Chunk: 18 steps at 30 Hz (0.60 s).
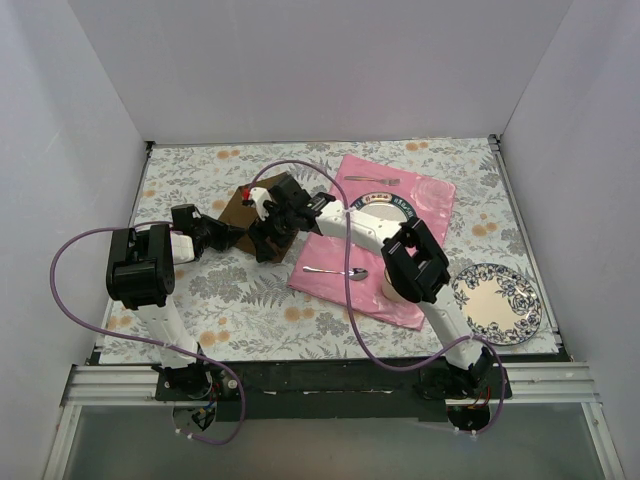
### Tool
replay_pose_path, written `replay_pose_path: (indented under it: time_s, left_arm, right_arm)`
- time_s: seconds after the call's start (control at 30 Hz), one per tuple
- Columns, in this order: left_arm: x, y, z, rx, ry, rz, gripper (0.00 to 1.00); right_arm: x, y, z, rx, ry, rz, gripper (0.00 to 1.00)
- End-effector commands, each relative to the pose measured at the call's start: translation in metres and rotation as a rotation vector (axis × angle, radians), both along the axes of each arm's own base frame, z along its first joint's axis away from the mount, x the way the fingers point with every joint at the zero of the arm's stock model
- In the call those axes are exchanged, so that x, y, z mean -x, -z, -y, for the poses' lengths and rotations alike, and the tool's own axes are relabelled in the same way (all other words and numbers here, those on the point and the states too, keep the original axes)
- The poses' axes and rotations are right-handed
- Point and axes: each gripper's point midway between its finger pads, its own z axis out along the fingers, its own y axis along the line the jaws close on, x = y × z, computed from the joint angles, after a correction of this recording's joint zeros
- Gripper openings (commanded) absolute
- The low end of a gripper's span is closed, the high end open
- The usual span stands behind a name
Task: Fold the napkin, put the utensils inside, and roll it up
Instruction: Roll the napkin with the utensil
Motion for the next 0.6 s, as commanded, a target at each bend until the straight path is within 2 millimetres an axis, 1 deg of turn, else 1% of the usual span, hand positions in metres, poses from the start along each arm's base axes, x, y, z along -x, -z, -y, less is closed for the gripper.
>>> replay_pose_path:
  time_s: [0.0, 0.07, 0.13, 0.23, 0.27, 0.33, 0.37, 0.4, 0.43, 0.47, 0.53, 0.57]
  left_arm:
    - [0.036, 0.054, -0.014, -0.092, -0.041, -0.214, 0.0]
    - [0.035, 0.053, -0.015, -0.095, -0.041, -0.21, 0.0]
    - [0.035, 0.052, -0.015, -0.098, -0.04, -0.208, 0.0]
    - [0.037, 0.053, -0.015, -0.101, -0.037, -0.209, 0.0]
    - [0.037, 0.052, -0.015, -0.101, -0.037, -0.209, 0.0]
    - [0.037, 0.052, -0.016, -0.105, -0.035, -0.209, 0.0]
    - [0.038, 0.052, -0.015, -0.107, -0.034, -0.211, 0.0]
    - [0.038, 0.053, -0.015, -0.107, -0.033, -0.212, 0.0]
    - [0.037, 0.053, -0.016, -0.11, -0.033, -0.212, 0.0]
    - [0.037, 0.053, -0.015, -0.106, -0.032, -0.213, 0.0]
    - [0.036, 0.052, -0.015, -0.106, -0.032, -0.21, 0.0]
    - [0.035, 0.053, -0.015, -0.106, -0.032, -0.21, 0.0]
  right_arm:
    - [-0.008, 0.0, -0.002, 0.017, -0.002, 0.042, 0.84]
    - [-0.009, 0.007, -0.003, 0.022, 0.009, 0.035, 0.82]
    - [-0.011, 0.009, -0.005, 0.015, 0.017, 0.045, 0.81]
    - [-0.015, 0.013, -0.004, 0.017, 0.034, 0.046, 0.75]
    - [-0.015, 0.015, -0.004, 0.017, 0.035, 0.043, 0.68]
    - [-0.017, 0.019, -0.002, 0.024, 0.046, 0.035, 0.62]
    - [-0.018, 0.016, -0.001, 0.021, 0.054, 0.038, 0.53]
    - [-0.018, 0.02, 0.004, 0.027, 0.063, 0.032, 0.49]
    - [-0.018, 0.019, 0.005, 0.023, 0.073, 0.031, 0.44]
    - [-0.021, 0.012, 0.006, 0.002, 0.083, 0.041, 0.37]
    - [-0.023, 0.014, 0.01, 0.0, 0.081, 0.022, 0.29]
    - [-0.025, 0.019, 0.014, 0.009, 0.087, 0.01, 0.2]
